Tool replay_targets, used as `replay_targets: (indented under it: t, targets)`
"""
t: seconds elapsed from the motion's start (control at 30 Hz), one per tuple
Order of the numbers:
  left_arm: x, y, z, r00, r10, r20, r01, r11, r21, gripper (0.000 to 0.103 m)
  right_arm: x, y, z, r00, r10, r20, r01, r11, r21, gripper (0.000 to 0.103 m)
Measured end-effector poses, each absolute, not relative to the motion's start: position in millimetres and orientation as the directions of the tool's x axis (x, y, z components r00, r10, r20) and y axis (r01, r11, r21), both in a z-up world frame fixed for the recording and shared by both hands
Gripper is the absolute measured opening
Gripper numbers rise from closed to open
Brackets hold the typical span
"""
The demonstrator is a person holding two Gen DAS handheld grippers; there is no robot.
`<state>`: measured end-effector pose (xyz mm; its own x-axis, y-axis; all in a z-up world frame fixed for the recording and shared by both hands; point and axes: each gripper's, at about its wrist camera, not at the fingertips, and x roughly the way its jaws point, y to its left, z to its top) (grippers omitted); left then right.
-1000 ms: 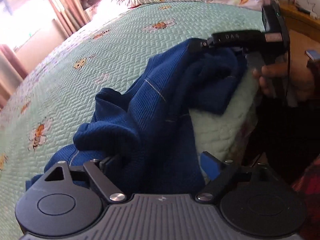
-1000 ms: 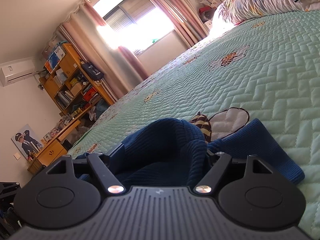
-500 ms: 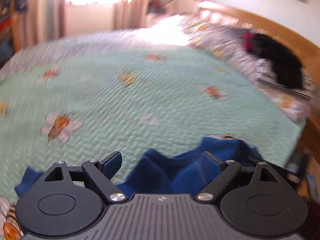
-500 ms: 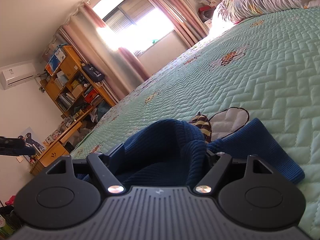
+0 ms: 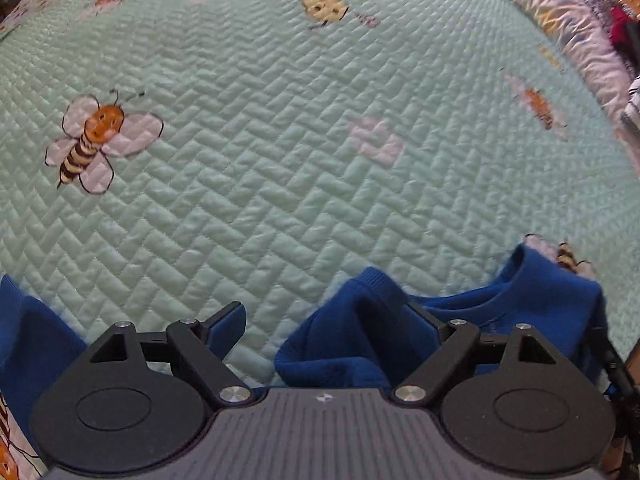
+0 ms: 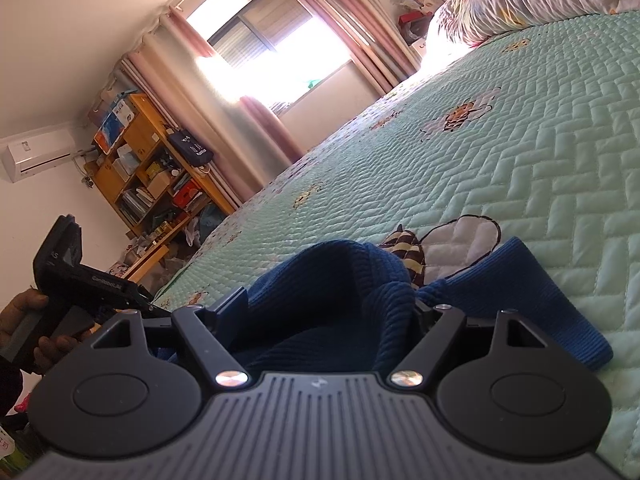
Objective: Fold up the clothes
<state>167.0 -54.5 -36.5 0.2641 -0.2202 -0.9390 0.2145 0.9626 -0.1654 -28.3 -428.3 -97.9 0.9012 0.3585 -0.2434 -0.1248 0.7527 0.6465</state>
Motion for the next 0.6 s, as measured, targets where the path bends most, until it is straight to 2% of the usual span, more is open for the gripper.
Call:
replay_targets:
  t: [0.13, 0.23, 0.3, 0.33, 0.37, 0.43, 0.47, 0.53, 0.6]
  targets:
    - [162.1, -50.8, -56.4, 0.156, -0.309, -0.938, 0.206, 0.939, -0.275, 0.089, -27.8, -429.9, -98.4, 0.901, 0.361, -0.24, -0.127, 0.75, 0.65, 0.079]
    - [152.9, -56.0, -60.0, 0.158, -0.307, -0.938, 0.235, 0.935, -0.266, 0.094, -28.1, -428.5, -97.9, 0.901, 0.361, -0.241, -0.128, 0.753, 0.646, 0.08]
    - [147.9, -59.7, -60.2, 0.177, -0.289, -0.941, 0.245, 0.939, -0.243, 0.093, -28.3, -428.8, -98.3, 0.901, 0.361, -0.241, -0.13, 0.754, 0.644, 0.081]
    - [144.1, -62.1, -59.0, 0.201, -0.267, -0.942, 0.247, 0.945, -0.215, 0.084, -28.3, -428.8, -98.4, 0.901, 0.361, -0.241, -0.13, 0.755, 0.643, 0.081]
    - [137.6, -66.2, -56.5, 0.237, -0.247, -0.94, 0.269, 0.946, -0.18, 0.062, -28.6, -428.3, -98.1, 0.901, 0.36, -0.241, -0.13, 0.755, 0.643, 0.081]
    - [122.5, -75.5, -50.6, 0.316, -0.214, -0.924, 0.327, 0.939, -0.105, 0.035, -28.6, -428.6, -97.8, 0.902, 0.36, -0.24, -0.131, 0.755, 0.642, 0.081]
    - [112.5, -81.1, -47.5, 0.363, -0.19, -0.912, 0.359, 0.932, -0.051, 0.029, -28.6, -428.5, -97.8, 0.901, 0.361, -0.239, -0.132, 0.755, 0.642, 0.081]
    - [88.1, -91.2, -41.1, 0.461, -0.146, -0.875, 0.407, 0.911, 0.062, 0.024, -28.9, -427.9, -97.5, 0.901, 0.36, -0.241, -0.132, 0.757, 0.64, 0.081]
    - [61.7, -101.6, -34.3, 0.554, -0.116, -0.824, 0.445, 0.878, 0.175, 0.023, -29.1, -427.3, -97.3, 0.901, 0.36, -0.242, -0.132, 0.759, 0.638, 0.081]
